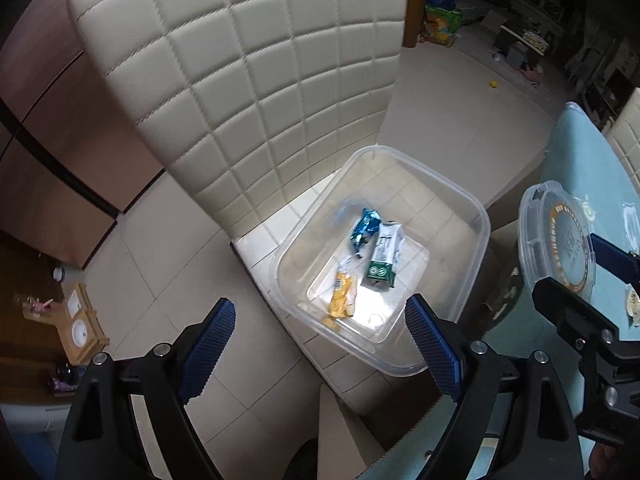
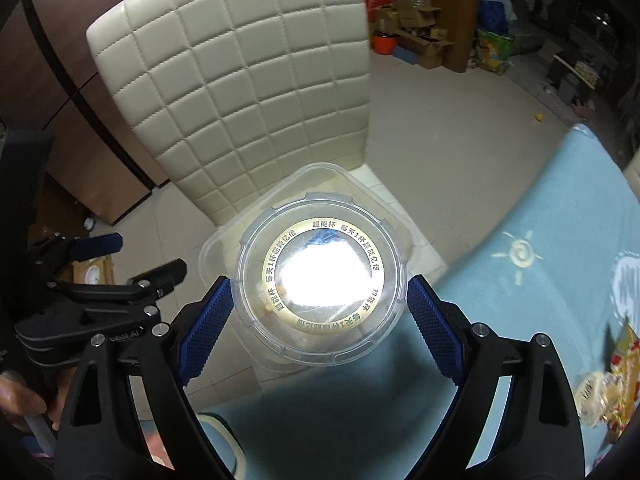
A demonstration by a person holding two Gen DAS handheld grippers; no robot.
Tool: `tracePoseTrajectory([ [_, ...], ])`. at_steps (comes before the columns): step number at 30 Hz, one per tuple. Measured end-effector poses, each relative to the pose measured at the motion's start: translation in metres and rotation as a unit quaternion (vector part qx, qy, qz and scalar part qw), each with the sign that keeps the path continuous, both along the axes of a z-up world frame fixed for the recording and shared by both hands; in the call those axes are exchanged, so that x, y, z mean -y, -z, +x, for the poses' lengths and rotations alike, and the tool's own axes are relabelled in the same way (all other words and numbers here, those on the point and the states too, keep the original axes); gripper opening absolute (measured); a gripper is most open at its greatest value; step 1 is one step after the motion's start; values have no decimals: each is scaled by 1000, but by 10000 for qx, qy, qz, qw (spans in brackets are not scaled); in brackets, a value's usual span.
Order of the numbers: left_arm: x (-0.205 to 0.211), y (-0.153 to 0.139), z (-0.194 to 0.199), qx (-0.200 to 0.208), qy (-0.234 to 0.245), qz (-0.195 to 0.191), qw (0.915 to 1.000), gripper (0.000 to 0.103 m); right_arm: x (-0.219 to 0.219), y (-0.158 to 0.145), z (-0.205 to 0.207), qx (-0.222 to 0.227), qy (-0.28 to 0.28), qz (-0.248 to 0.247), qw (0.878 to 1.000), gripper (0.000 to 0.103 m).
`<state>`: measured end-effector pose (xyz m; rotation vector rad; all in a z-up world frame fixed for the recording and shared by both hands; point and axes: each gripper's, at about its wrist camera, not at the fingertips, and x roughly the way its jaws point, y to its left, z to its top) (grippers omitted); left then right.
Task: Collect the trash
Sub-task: 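Grasp the white tissue with the left gripper while the right grasps the paper cup piece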
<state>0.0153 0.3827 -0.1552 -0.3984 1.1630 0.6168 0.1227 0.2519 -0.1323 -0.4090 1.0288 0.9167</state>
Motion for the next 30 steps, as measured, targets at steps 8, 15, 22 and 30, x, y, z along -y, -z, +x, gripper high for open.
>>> tracePoseTrajectory([
  [8, 2, -3, -5, 14, -35, -18, 10000, 85, 20, -2, 0, -18, 228, -10, 9997, 100],
  [15, 34, -27, 2, 228, 376, 92, 9990, 85, 77, -20, -11, 68, 720, 2, 9974, 100],
  [22, 93, -54, 10, 401, 1066, 193, 9933, 85, 158, -41, -31, 369, 1489, 133, 9881, 99],
  [30, 184, -65, 16, 479, 2001, 195, 9784, 85, 262, -43, -46, 352, 2552, 111, 9662, 99],
])
